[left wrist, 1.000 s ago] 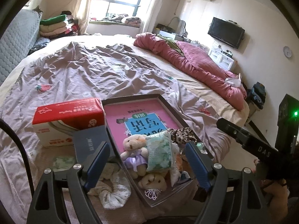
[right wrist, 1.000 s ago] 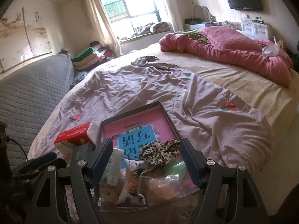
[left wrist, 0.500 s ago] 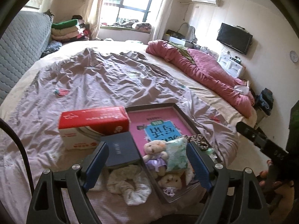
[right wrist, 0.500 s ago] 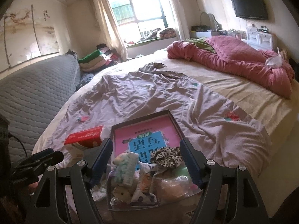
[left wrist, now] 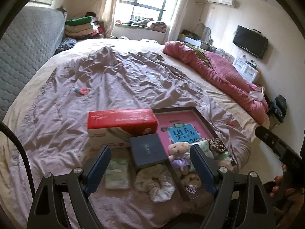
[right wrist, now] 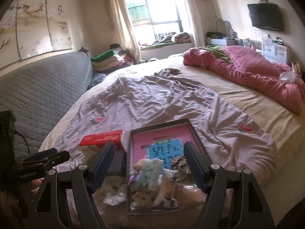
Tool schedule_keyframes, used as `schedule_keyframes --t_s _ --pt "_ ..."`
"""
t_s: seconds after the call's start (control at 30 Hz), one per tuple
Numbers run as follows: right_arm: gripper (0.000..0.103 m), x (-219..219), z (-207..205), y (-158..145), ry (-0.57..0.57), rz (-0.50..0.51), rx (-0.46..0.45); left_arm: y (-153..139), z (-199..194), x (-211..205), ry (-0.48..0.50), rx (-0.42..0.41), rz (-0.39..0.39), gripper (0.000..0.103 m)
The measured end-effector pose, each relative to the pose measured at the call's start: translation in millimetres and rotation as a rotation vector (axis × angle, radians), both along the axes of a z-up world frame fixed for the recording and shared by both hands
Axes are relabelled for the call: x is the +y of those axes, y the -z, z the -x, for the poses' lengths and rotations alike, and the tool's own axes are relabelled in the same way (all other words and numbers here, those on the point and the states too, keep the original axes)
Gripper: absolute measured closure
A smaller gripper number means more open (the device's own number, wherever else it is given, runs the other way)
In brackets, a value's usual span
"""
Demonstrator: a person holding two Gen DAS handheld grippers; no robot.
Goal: Organize soft objects
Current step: 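Move both tools back from the tray toward the remaining items, then grasp the white floral scrunchie with the right tool while the left tool grasps the Flower tissue packet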
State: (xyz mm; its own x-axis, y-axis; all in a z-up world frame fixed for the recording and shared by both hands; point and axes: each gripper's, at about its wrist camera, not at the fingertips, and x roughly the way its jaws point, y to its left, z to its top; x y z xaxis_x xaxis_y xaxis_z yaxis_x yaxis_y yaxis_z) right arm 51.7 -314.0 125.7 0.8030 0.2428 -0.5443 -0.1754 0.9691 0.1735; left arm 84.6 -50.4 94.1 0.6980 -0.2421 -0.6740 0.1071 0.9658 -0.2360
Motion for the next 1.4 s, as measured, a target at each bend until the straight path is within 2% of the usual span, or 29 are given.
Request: schedule_keyframes --t_s 0.2,0.6,1.07,1.4 --pt "0.027 29.8 -0.3 7.0 -0.065 0.019 0.021 5.0 -2.6 29.9 -0.056 0.020 0.001 0.019" --pt "0.027 108.7 2.0 57.8 -0.251 0.092 0.139 36.1 -13.8 79.1 -0.147 0.099 -0.005 0.019" --pt "0.027 154.3 -5.4 121.6 -0.347 0.218 0.262 78.8 -31.3 67.0 -0.094 0.206 -0.011 0.019" --pt "0.027 167.8 -23.0 158.5 -0.352 0.328 0.288 122.1 -44.5 54.6 -0.065 0.295 -0.031 0.019"
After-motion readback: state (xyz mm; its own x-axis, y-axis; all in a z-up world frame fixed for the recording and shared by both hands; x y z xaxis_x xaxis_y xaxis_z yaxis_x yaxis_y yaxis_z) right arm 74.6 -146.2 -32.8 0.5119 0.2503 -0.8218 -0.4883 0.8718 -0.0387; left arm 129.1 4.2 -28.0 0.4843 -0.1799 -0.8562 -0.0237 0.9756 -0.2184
